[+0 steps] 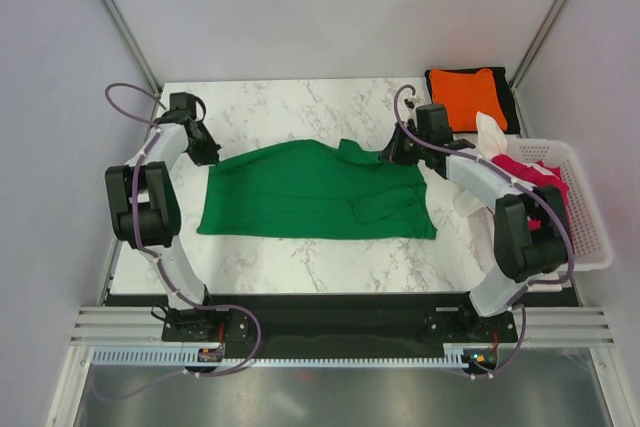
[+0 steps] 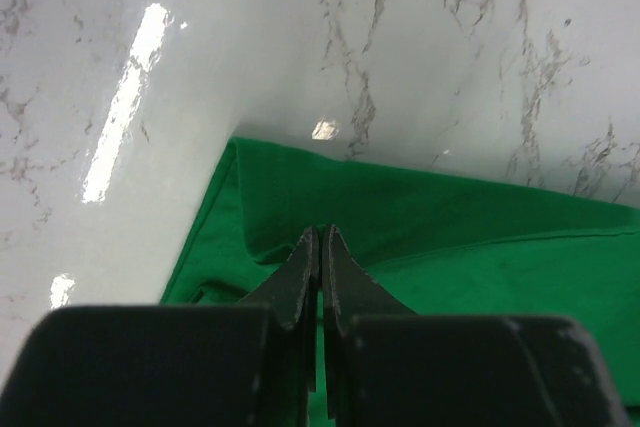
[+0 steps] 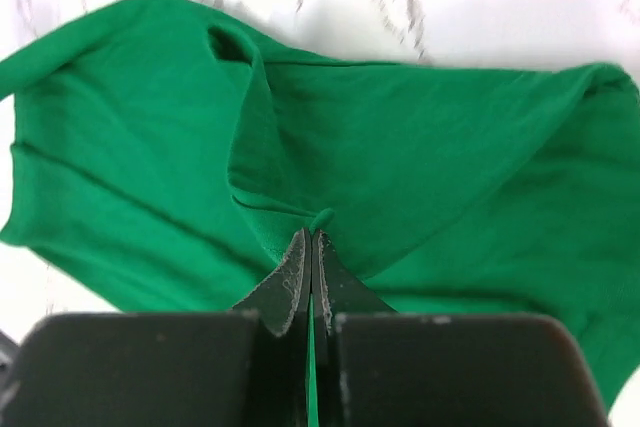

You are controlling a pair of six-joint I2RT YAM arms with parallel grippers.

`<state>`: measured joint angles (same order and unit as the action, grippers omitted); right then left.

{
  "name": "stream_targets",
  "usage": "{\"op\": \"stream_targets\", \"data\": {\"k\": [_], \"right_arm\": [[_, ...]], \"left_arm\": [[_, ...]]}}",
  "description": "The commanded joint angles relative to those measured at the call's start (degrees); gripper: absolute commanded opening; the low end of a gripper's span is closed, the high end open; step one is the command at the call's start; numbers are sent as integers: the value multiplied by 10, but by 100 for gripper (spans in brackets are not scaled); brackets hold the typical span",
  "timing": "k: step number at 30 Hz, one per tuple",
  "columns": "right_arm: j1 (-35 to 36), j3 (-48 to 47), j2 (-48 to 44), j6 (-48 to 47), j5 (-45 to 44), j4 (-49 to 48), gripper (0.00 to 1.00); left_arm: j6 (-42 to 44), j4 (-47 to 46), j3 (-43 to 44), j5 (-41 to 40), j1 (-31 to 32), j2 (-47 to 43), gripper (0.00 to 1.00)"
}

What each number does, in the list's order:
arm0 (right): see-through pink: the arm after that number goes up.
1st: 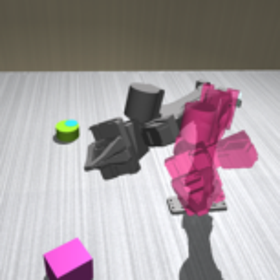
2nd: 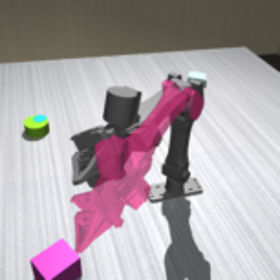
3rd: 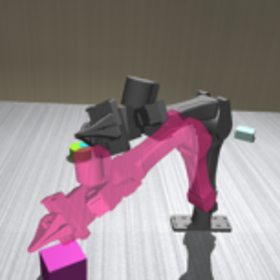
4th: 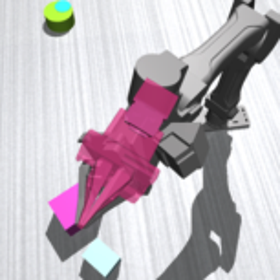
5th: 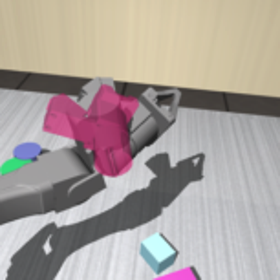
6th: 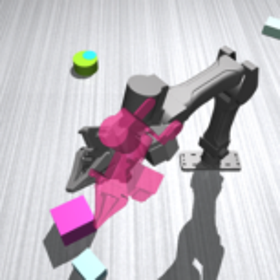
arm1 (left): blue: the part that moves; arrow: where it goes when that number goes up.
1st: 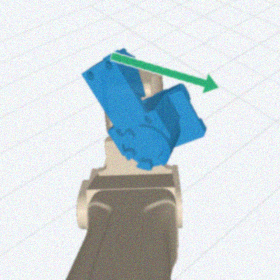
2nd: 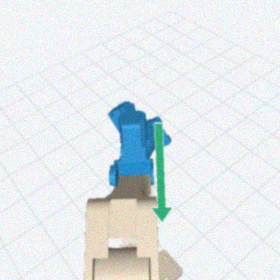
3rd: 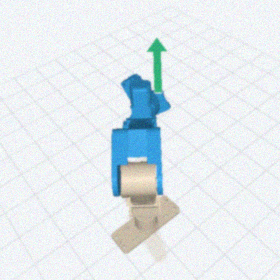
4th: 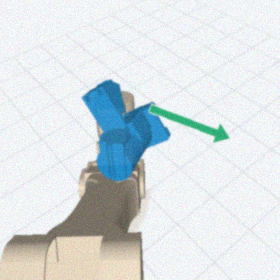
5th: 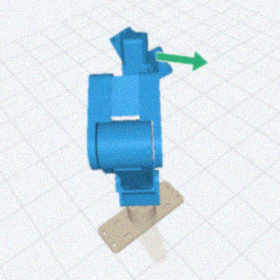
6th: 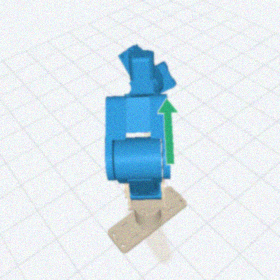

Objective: Fold and stack the t-shirts

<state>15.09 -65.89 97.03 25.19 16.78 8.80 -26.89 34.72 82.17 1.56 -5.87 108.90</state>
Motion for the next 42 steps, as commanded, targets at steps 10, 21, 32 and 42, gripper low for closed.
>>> {"op": "stream_targets", "data": {"k": [10, 21, 32, 42], "right_arm": [[12, 150, -213, -2, -34, 43, 0], [13, 225, -296, 14, -69, 68, 0], [13, 325, -423, 78, -125, 113, 53], [19, 279, -387, 102, -95, 100, 75]], "left_arm": [[54, -18, -31, -103, -18, -52, 2], [53, -16, -50, -137, -18, -62, 2], [12, -47, -174, -134, -24, -158, 69], [25, -56, -193, -101, -25, -211, 89]]}}
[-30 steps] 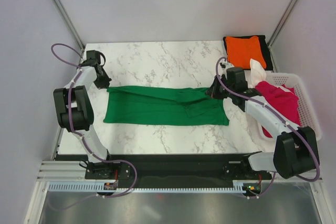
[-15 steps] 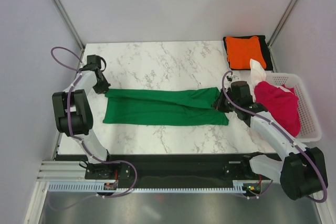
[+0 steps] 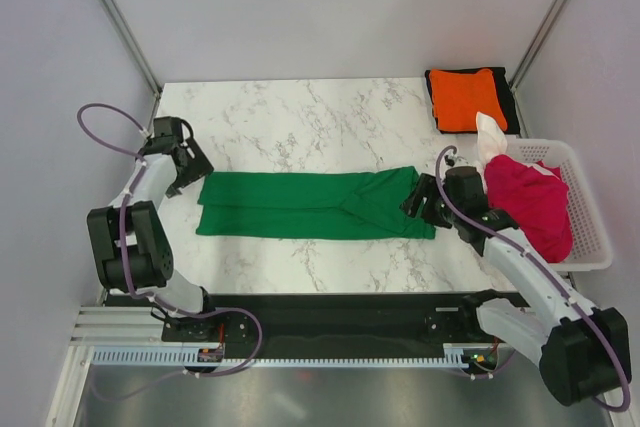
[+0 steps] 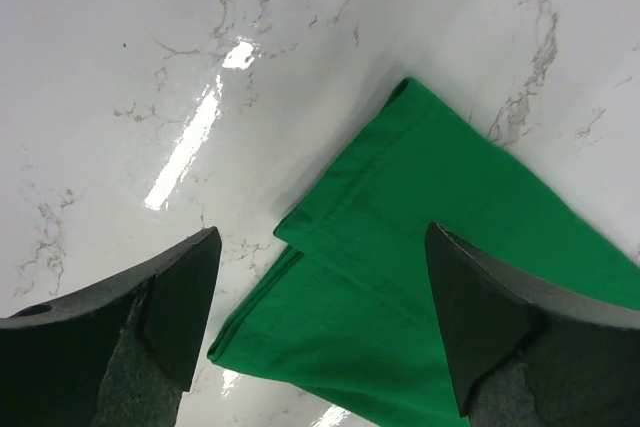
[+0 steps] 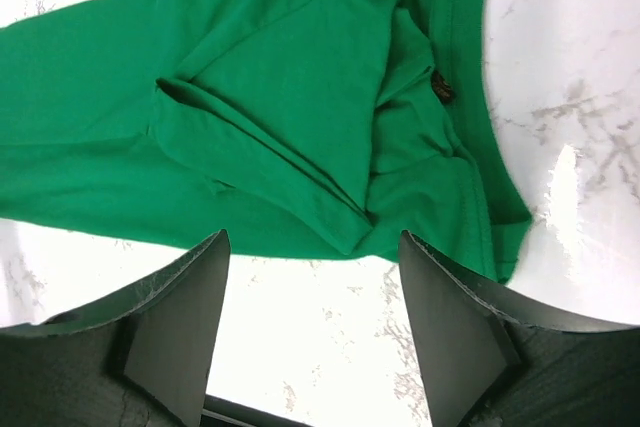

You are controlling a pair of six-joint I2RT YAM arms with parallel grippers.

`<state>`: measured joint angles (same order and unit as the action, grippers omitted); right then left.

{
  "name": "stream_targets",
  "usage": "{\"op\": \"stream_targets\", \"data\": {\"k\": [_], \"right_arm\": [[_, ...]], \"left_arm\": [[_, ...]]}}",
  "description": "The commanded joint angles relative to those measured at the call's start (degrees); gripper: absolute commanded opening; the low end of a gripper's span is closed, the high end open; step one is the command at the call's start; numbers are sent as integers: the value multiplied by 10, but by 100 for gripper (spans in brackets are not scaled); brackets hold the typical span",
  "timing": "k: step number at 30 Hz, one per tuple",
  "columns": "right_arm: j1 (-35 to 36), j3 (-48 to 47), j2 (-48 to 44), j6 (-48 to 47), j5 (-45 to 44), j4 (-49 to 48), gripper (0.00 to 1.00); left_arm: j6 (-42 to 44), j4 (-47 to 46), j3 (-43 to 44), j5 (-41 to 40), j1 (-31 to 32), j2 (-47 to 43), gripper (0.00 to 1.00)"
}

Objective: Fold and stack the t-shirts

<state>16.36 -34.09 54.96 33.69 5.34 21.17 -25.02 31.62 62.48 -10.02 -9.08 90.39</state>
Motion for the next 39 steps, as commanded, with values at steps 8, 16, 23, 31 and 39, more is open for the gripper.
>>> {"op": "stream_targets", "data": {"k": [8, 16, 23, 31, 39], "right_arm": [[36, -126, 261, 102, 76, -49, 76], [31, -258, 500, 110, 157, -63, 80], [14, -509, 706, 102, 169, 13, 80], [12, -980, 1022, 209, 248, 28, 81], [10, -1106, 1154, 440, 263, -248, 82]], "left_arm": [[46, 12, 35, 74, 136, 29, 89], [80, 101, 98, 125, 158, 153, 86], [71, 144, 63, 193, 166, 139, 82], [-13, 153, 27, 374, 215, 95, 84], [-198, 11, 28, 485, 403, 116, 85]]}}
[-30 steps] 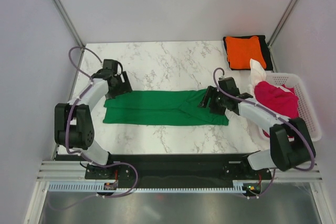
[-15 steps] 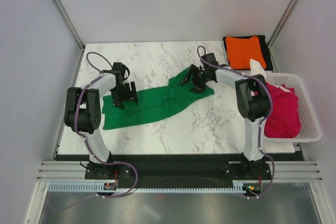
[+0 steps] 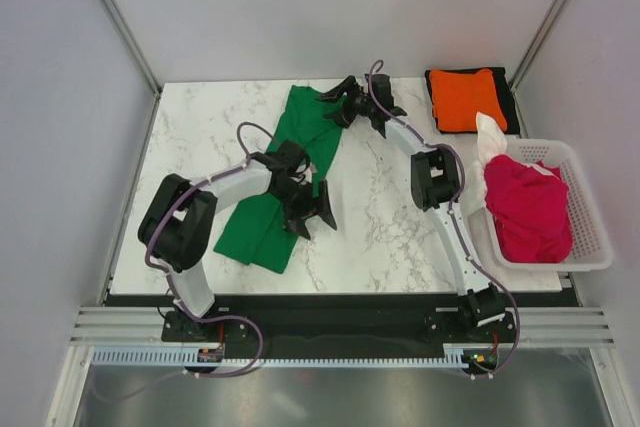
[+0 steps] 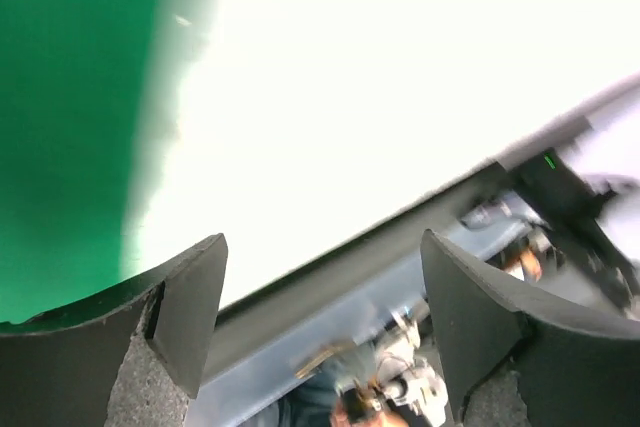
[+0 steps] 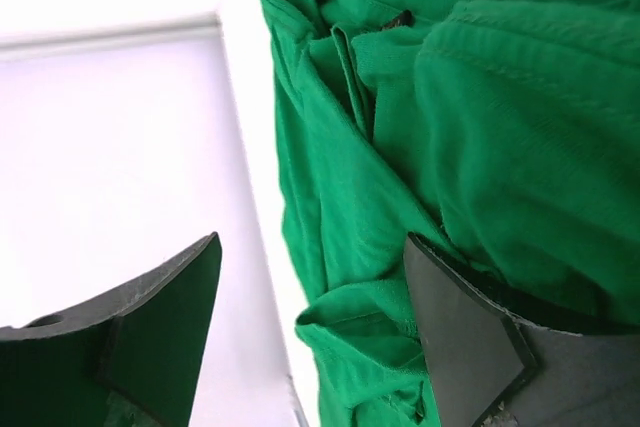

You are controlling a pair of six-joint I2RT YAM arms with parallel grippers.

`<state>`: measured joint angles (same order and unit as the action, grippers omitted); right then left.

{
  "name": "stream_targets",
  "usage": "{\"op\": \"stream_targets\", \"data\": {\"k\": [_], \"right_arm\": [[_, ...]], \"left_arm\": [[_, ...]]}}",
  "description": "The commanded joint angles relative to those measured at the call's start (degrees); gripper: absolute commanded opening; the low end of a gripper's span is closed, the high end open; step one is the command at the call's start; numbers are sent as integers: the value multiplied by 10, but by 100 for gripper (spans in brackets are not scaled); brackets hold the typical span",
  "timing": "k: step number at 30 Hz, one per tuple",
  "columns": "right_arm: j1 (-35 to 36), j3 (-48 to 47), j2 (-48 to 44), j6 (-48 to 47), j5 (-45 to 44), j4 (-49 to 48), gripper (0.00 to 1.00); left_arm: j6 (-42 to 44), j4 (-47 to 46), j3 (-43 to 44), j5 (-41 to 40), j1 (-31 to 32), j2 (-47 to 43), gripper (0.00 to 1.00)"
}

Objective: Fold and stack the t-shirts

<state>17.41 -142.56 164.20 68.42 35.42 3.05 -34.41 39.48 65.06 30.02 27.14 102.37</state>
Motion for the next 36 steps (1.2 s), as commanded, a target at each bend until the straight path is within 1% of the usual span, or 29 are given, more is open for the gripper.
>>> {"op": "stream_targets", "data": {"k": [1, 3, 4, 6, 7, 9, 10, 11, 12, 13, 14, 16, 18, 19, 21, 22, 23, 24, 25, 27, 28, 29, 30, 31, 32, 33, 34, 35, 36], "right_arm": [[0, -38, 80, 99, -40, -90, 83], [-2, -39, 87, 112, -48, -117, 83], [-2, -38, 88, 109, -54, -134, 85], [-1, -40, 90, 101, -62, -157, 88], [3, -41, 89, 96, -56, -199, 91], [5, -52, 83, 73, -34, -219, 96], [8, -54, 58, 33, -27, -209, 98], [8, -42, 35, 10, -24, -204, 98], [8, 0, 8, -10, -22, -198, 98], [8, 24, -55, -54, -25, -187, 98], [7, 45, -85, -78, -30, -175, 98], [1, 86, -165, -118, -46, -125, 98], [-5, 132, -233, -141, -45, -102, 98], [-10, 150, -256, -149, -42, -65, 98], [-8, 195, -306, -195, -48, -11, 98], [-4, 261, -363, -204, -57, 31, 98], [-2, 301, -394, -212, -66, 44, 98], [3, 380, -422, -224, -69, 57, 98], [18, 416, -475, -233, -72, 93, 98], [43, 476, -524, -254, -106, 146, 98], [77, 536, -569, -271, -121, 179, 98], [99, 571, -591, -273, -129, 181, 98], [120, 632, -611, -272, -140, 181, 98], [166, 659, -639, -265, -145, 181, 98], [189, 683, -650, -258, -150, 180, 98], [210, 724, -659, -250, -158, 179, 95], [246, 743, -662, -225, -163, 167, 93], [263, 763, -663, -212, -166, 155, 90], [278, 798, -661, -199, -166, 138, 83]], "left_arm": [[-121, -68, 16, 74, 49, -4, 85], [-149, -78, 28, 57, 59, -20, 86], [-156, -85, 38, 58, 60, -23, 87], [-148, -78, 65, 70, 59, -30, 87], [-140, -64, 95, 61, 59, -37, 87], [-101, -3, 130, 0, 59, -53, 87], [-86, 21, 160, -25, 59, -72, 87], [-70, 41, 175, -79, 59, -86, 87], [-40, 81, 186, -106, 58, -99, 87], [-28, 96, 202, -130, 58, -128, 88], [-16, 109, 207, -174, 56, -142, 88], [12, 142, 215, -205, 49, -174, 88], [28, 162, 215, -243, 36, -219, 88], [31, 178, 211, -256, 31, -233, 88], [27, 191, 196, -323, 17, -283, 90], [25, 197, 171, -347, 13, -302, 91], [26, 198, 156, -381, 6, -323, 92], [27, 198, 139, -395, -4, -357, 93], [26, 198, 107, -407, -9, -377, 93], [28, 196, 78, -431, -20, -422, 94], [29, 195, 50, -437, -21, -436, 94], [29, 193, 37, -449, -21, -446, 94], [29, 194, 25, -453, -21, -458, 94], [30, 193, 4, -457, -23, -475, 94], [31, 193, -6, -463, -22, -486, 94], [31, 194, -21, -464, -23, -494, 94], [31, 194, -27, -466, -23, -510, 94], [30, 194, -34, -466, -23, -518, 94], [27, 193, -46, -467, -23, -526, 94]]}}
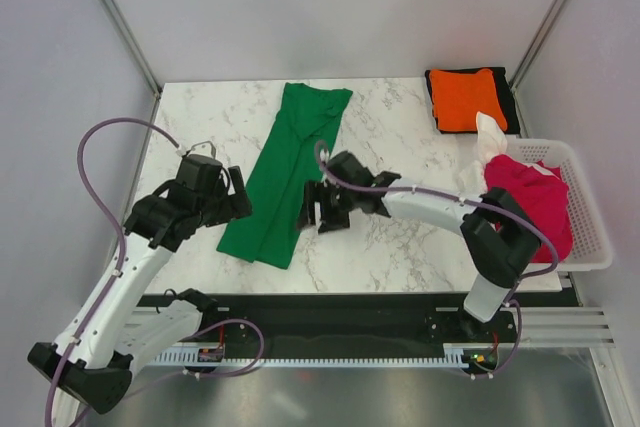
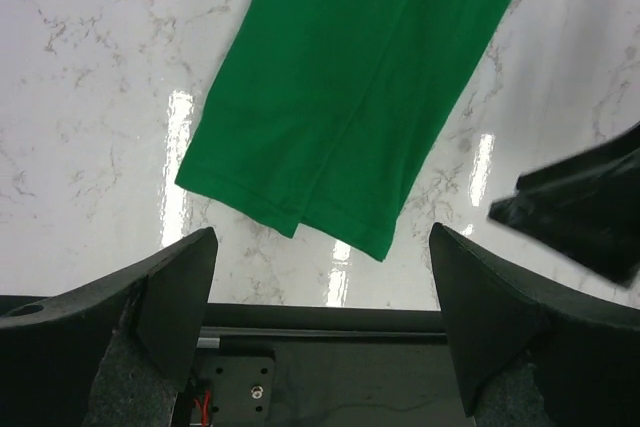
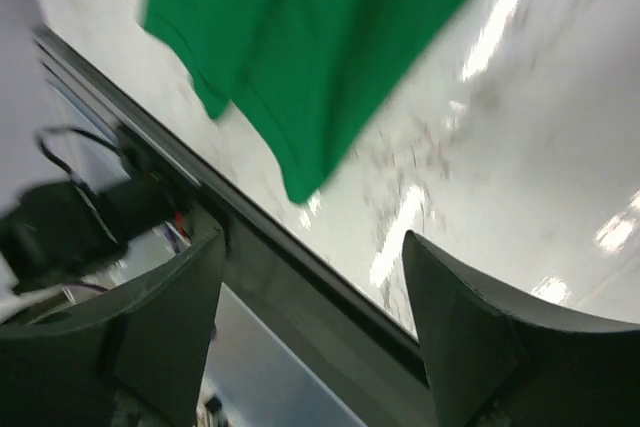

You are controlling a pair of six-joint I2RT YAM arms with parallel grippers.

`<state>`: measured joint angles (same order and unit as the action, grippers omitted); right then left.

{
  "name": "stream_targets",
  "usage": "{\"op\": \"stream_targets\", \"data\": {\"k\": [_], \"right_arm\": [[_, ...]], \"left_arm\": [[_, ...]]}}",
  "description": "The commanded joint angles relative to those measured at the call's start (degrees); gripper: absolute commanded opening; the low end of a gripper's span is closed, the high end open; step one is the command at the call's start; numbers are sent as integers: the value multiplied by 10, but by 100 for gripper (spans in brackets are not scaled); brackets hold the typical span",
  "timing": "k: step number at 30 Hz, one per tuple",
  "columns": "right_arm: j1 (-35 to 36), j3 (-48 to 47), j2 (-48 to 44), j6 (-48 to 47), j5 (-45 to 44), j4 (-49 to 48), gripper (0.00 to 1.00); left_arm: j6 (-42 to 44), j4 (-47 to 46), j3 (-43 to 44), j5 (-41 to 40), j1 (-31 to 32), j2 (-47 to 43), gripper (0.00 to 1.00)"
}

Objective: Fold and stack the t-shirts

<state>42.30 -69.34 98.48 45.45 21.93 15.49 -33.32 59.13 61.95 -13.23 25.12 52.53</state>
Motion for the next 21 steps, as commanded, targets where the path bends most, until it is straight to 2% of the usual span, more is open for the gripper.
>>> {"op": "stream_targets", "data": {"k": [1, 3, 7, 14, 17, 18, 20, 21], "right_arm": [[56, 79, 0, 57, -27, -26, 78], [80, 92, 25, 74, -20, -55, 70], [132, 64, 79, 82, -22, -75, 66], [159, 32, 151, 97, -30, -104, 59], [159, 32, 168, 100, -33, -118, 41], [159, 32, 174, 98, -34, -119, 32], [159, 37, 173, 94, -37, -119, 26], [158, 43, 166, 92, -37, -117, 17]], "left_arm": [[15, -3, -20, -37, -3, -45, 94], [12, -5, -40, -38, -3, -59, 94], [11, -4, -43, -36, -3, -81, 93], [5, -11, -48, -42, -3, -121, 93], [3, -27, -58, -45, -3, -141, 93], [1, -31, -66, -46, -3, -152, 93], [-6, -39, -74, -50, -2, -164, 93], [-9, -50, -85, -51, -2, -176, 92]]}}
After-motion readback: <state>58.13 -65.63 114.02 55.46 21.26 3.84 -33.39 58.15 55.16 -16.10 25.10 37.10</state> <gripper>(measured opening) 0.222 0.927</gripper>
